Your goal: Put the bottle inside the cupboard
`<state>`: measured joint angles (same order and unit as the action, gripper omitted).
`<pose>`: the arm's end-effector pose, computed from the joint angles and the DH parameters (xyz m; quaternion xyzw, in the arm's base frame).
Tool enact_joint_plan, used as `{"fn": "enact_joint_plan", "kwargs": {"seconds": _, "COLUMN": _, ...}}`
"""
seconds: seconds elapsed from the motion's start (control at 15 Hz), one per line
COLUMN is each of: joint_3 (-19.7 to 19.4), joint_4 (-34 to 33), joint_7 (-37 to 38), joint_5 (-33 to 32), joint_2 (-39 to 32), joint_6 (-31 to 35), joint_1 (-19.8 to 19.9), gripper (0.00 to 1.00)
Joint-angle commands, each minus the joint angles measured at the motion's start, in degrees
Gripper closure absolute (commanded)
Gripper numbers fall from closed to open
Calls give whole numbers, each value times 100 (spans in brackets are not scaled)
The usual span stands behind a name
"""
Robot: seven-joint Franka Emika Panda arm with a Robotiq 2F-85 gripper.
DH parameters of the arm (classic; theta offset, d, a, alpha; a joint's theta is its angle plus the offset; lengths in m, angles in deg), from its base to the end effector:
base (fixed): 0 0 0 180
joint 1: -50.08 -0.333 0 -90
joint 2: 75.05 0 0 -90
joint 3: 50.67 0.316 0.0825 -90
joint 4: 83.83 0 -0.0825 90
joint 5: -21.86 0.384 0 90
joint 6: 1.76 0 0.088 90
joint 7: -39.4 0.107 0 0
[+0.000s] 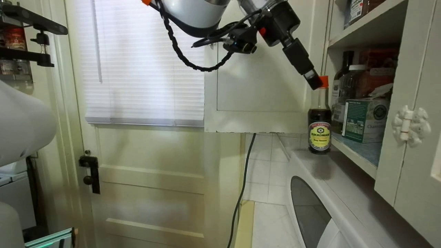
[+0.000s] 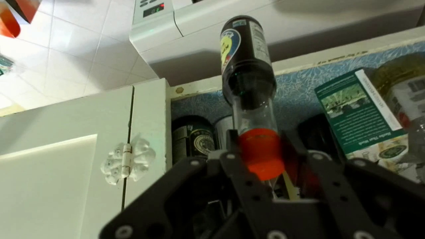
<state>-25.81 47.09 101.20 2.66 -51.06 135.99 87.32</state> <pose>0.4712 -0.0824 0.5564 0.8091 -0.4906 0.3055 0.1067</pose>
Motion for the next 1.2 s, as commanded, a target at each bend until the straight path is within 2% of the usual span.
{"fn": "enact_joint_plan", "kwargs": {"seconds": 0.0, "joint_3": -500, "joint_4": -590, "joint_7": 667, "joint_5": -642, "joint_2": -588, "joint_6": -124, "joint_1": -442, "gripper": 90}}
{"fn": "enact_joint_plan", "kwargs": {"seconds": 0.13, "joint_3": -808, "joint_4": -756, "joint_7": 873, "joint_5": -881, "joint_2": -801, "joint_6": -77, "joint_1": -708, "gripper": 90}}
{"fn": "enact_joint_plan", "kwargs": {"seconds": 0.2, "joint_3": -1041, "joint_4": -504, "joint_7": 713, "joint_5": -840, "joint_2": -626, "joint_6": -88, "joint_1": -979, "gripper": 65}}
{"fn": "enact_joint_plan", "kwargs": {"seconds": 0.33, "joint_3": -1239, "joint_4": -646, "joint_7": 812, "joint_5": -941, "joint_2": -784, "joint_6": -84, "joint_1": -1152, "gripper": 65}}
{"fn": "enact_joint_plan", "kwargs": {"seconds": 0.6, "joint_3": -1284, "joint_4": -689, "joint_7": 833, "joint_5": -949, "joint_2": -850, "joint_6": -83, "joint_1": -1220, "gripper": 65}}
{"fn": "enact_joint_plan", "kwargs": {"seconds": 0.67, "joint_3": -1284, "joint_4": -690, "joint_7": 835, "joint_5": -950, "joint_2": -850, "joint_6": -83, "joint_1": -1224, "gripper": 90}}
{"fn": "enact_joint_plan", "kwargs": {"seconds": 1.13, "joint_3": -1844, "joint_4": -1085, "joint_7": 880, "joint_5": -1568, "joint_2": -1185, "joint_6": 53, "joint_1": -1817, "gripper": 90}}
